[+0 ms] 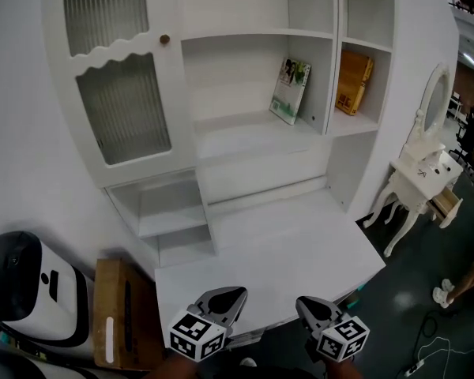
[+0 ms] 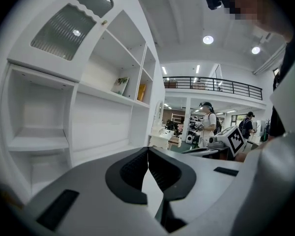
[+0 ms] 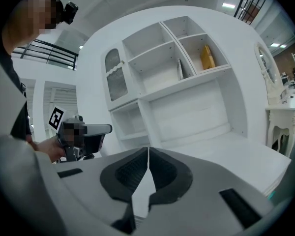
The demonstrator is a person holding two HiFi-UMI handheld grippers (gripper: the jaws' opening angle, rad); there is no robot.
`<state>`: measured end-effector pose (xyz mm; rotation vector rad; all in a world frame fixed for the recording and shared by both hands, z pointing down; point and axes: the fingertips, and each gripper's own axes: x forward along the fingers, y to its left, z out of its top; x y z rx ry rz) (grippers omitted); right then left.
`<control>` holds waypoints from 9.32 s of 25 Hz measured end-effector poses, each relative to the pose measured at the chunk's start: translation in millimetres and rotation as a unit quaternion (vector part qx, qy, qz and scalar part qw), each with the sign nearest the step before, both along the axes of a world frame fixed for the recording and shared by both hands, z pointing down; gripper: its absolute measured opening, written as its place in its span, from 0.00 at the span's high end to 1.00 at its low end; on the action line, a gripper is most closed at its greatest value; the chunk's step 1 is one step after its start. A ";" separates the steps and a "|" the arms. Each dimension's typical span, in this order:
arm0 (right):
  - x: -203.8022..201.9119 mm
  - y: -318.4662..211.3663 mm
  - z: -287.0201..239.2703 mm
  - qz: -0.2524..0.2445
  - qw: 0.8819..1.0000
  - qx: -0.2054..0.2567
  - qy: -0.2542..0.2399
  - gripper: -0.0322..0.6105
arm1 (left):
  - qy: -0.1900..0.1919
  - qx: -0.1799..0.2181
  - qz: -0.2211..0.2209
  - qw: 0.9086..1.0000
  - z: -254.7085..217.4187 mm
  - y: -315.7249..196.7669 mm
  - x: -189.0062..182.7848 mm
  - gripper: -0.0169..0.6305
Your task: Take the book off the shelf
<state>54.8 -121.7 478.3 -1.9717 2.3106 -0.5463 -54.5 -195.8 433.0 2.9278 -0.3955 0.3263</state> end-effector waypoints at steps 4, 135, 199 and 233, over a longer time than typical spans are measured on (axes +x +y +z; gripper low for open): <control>1.9 -26.4 -9.7 0.001 1.000 0.010 0.011 0.90 | 0.005 0.004 0.002 1.000 -2.1 -23.5 5.2 0.96; 142.9 -187.5 -173.9 -0.133 0.988 0.068 -0.042 0.83 | -0.021 -0.014 -0.126 0.992 15.2 -99.9 79.1 0.96; 169.2 -185.4 299.3 -0.151 0.905 -0.394 0.052 0.56 | -0.071 -0.094 -0.215 0.969 112.8 -52.7 104.5 0.96; 167.1 -94.9 40.8 -0.176 0.983 -0.035 -0.024 0.90 | -0.025 -0.045 -0.210 0.976 64.0 -29.4 141.8 0.96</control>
